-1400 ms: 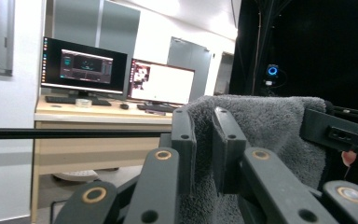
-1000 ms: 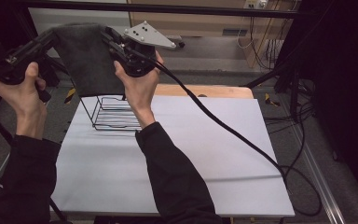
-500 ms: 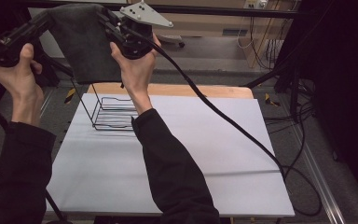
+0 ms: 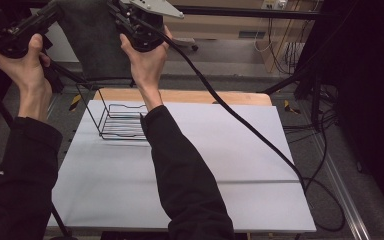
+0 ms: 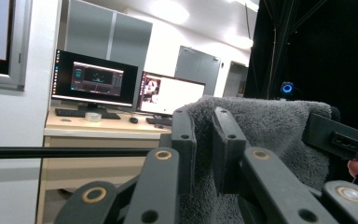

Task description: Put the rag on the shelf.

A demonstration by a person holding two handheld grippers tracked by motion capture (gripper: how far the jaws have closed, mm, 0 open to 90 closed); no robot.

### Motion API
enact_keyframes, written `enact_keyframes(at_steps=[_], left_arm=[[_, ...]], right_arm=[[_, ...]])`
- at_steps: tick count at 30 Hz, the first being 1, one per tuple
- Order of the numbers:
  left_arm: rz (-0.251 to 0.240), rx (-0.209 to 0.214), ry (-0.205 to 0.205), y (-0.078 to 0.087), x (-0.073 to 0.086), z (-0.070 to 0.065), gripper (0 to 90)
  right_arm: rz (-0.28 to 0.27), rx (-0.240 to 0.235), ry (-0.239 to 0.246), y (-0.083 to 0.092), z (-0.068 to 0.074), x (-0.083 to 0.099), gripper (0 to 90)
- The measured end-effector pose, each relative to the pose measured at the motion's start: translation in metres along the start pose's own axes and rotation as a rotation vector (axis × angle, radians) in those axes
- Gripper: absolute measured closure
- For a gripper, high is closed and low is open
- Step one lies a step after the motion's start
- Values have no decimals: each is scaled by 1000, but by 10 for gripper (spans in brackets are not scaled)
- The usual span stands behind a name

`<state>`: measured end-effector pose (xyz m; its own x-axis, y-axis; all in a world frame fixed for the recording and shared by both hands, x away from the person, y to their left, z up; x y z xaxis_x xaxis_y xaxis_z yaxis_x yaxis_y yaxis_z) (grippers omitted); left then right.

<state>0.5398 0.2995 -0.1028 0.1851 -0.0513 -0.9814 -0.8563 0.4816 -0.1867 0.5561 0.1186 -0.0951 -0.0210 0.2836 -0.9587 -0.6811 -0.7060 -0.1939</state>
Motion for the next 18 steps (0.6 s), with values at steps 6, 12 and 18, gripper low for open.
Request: enact_keyframes(at_steps=[6, 12, 18], left_arm=[[27, -7, -3, -9, 8, 7, 807], [56, -7, 6, -16, 22, 13, 807], [90, -5, 2, -20, 34, 17, 807]], right_arm=[[9, 19, 10, -7, -6, 7, 786], [27, 38, 6, -11, -12, 21, 787], [52, 51, 13, -13, -18, 34, 787]])
Point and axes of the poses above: each handheld gripper's, and its own axes: y roughly backward along the jaws, x roughly out of its underside, z roughly to its left, the point moved 8 cm from there along -y, roughly forward along the jaws, and after that the axes turned 12 degrees about -y, right-handed, at the moved point
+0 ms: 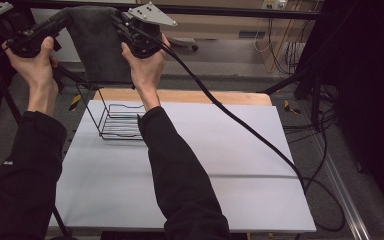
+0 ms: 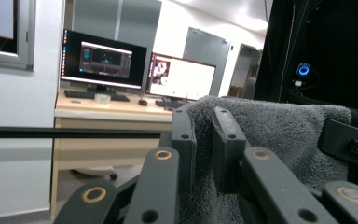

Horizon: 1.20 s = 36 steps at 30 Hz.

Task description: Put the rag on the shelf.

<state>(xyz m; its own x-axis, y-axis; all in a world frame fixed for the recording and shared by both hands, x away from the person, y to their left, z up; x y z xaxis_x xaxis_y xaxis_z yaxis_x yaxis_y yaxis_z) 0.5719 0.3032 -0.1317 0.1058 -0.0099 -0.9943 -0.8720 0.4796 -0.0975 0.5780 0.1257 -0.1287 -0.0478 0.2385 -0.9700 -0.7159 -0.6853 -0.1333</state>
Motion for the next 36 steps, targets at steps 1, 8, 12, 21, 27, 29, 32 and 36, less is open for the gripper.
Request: enact_keyframes(at_steps=[1, 8, 12, 21, 27, 29, 32, 36], left_arm=[[0, -1, -8, 0, 1, 0, 807], [16, 18, -11, 4, 14, -4, 807], [30, 29, -21, 8, 20, -5, 807], [69, 40, -47, 12, 40, -10, 807], [90, 49, -45, 15, 52, -10, 807], [95, 52, -44, 16, 56, -11, 807], [101, 57, -48, 19, 61, -12, 807], [104, 63, -51, 22, 66, -12, 807]], right_arm=[[3, -1, -4, 0, -1, 2, 787], [34, -5, -18, 4, -4, 13, 786], [49, -4, -37, 6, -7, 18, 786], [74, 13, -71, 11, -16, 43, 784], [84, 11, -81, 13, -19, 57, 784], [89, 9, -85, 14, -20, 61, 783], [94, 8, -85, 16, -20, 66, 783], [101, 5, -81, 18, -19, 71, 783]])
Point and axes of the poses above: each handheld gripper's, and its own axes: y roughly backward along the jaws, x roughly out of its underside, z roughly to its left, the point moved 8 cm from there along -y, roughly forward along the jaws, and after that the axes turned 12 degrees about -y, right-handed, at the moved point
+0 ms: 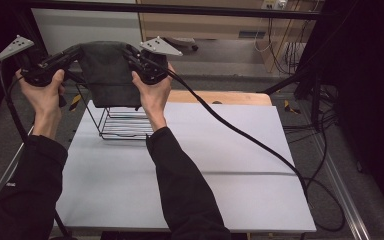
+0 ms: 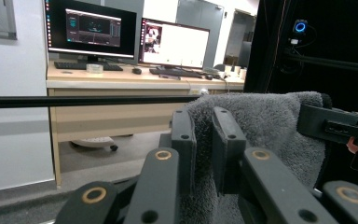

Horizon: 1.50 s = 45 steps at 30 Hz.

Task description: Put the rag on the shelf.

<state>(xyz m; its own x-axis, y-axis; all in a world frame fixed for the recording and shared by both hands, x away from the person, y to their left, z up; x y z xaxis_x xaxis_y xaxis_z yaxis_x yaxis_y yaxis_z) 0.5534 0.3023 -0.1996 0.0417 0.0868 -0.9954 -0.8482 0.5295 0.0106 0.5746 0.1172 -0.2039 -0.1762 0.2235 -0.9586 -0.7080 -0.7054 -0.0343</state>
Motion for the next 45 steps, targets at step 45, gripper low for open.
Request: enact_keyframes(at_steps=[45], left_arm=[[100, 96, -58, 43, 32, -27, 795]], right_arm=[[168, -101, 31, 33, 16, 32, 773]])
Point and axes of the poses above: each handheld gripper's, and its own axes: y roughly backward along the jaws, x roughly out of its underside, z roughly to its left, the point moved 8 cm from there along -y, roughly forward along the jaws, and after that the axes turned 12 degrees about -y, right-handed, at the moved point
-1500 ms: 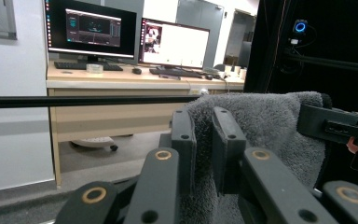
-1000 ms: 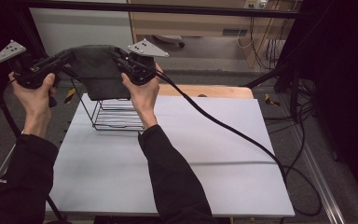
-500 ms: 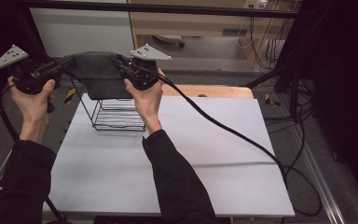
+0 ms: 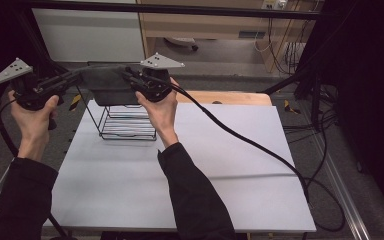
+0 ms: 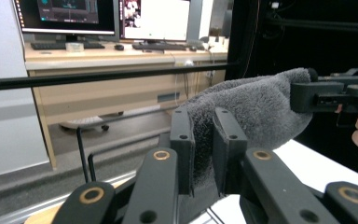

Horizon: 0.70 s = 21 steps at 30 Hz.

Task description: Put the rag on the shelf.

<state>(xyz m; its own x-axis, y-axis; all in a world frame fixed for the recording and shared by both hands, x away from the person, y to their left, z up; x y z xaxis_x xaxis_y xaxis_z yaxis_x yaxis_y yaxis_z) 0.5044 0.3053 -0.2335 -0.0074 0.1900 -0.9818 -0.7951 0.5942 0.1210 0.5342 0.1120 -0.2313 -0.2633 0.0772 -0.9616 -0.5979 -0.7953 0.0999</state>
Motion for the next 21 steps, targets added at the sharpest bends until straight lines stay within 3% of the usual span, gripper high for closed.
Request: enact_keyframes(at_steps=[11, 17, 21], left_arm=[[100, 9, 2, 9, 18, -10, 777], [123, 8, 18, 13, 6, -7, 725], [99, -3, 42, 15, -9, -3, 713]], right_arm=[[93, -40, 46, 3, 4, 14, 766], [93, -44, 56, 3, 4, 16, 765], [91, -47, 58, 3, 3, 18, 763]])
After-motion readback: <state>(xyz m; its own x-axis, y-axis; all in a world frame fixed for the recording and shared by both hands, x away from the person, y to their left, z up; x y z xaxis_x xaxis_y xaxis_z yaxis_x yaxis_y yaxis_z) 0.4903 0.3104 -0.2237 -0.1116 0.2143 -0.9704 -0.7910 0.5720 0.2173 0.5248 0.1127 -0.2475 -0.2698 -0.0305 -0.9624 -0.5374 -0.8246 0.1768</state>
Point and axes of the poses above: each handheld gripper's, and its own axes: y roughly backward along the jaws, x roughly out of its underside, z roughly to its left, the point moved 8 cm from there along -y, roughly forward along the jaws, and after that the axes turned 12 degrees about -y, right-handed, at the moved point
